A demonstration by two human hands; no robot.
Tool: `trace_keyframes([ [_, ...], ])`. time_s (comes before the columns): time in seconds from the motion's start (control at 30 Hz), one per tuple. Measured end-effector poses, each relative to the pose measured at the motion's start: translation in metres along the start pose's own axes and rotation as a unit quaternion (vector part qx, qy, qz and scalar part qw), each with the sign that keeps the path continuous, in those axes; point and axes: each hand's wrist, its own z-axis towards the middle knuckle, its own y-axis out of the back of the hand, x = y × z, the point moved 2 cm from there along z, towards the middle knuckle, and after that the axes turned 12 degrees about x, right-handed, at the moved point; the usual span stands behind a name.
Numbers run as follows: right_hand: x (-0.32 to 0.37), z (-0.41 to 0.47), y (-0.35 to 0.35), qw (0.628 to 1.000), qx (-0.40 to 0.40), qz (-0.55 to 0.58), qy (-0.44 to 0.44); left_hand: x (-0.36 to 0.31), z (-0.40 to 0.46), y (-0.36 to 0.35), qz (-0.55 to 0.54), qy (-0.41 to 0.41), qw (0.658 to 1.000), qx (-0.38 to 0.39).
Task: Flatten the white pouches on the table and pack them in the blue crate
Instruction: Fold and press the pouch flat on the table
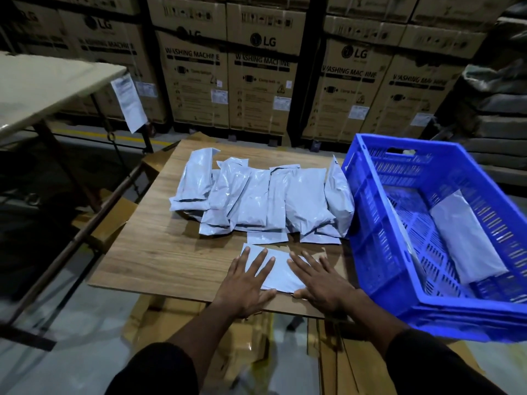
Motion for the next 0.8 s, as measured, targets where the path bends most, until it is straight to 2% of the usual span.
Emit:
trace_keyframes([
  [0.2,-0.002,0.003,0.019,0.997,0.066,0.033,0.006,-0.005,-0.001,0.007,0.002,0.015,0.999,0.029],
  [0.3,-0.006,0.001,0.026,0.997,0.077,0.018,0.012,-0.012,-0.003,0.013,-0.043,0.028,0.998,0.04],
  [0.37,0.003,0.004,0.027,0.998,0.028,0.059,0.011,-0.017,-0.004,0.018,-0.081,0.05,0.995,0.013],
  [0.43,0.018,0.009,0.023,0.988,-0.052,0.147,-0.001,-0.024,-0.001,0.019,-0.079,0.065,0.995,-0.021],
  [0.5,0.034,0.014,0.009,0.98,-0.091,0.177,-0.02,-0.028,0.001,0.016,-0.071,0.072,0.995,-0.024],
  [0.6,0.05,0.017,-0.011,0.981,-0.144,0.117,-0.052,-0.025,-0.001,0.012,-0.072,0.064,0.995,-0.026],
  [0.8,0.055,0.02,-0.024,0.975,-0.181,0.082,-0.095,-0.015,-0.005,0.002,-0.013,0.082,0.996,-0.042],
])
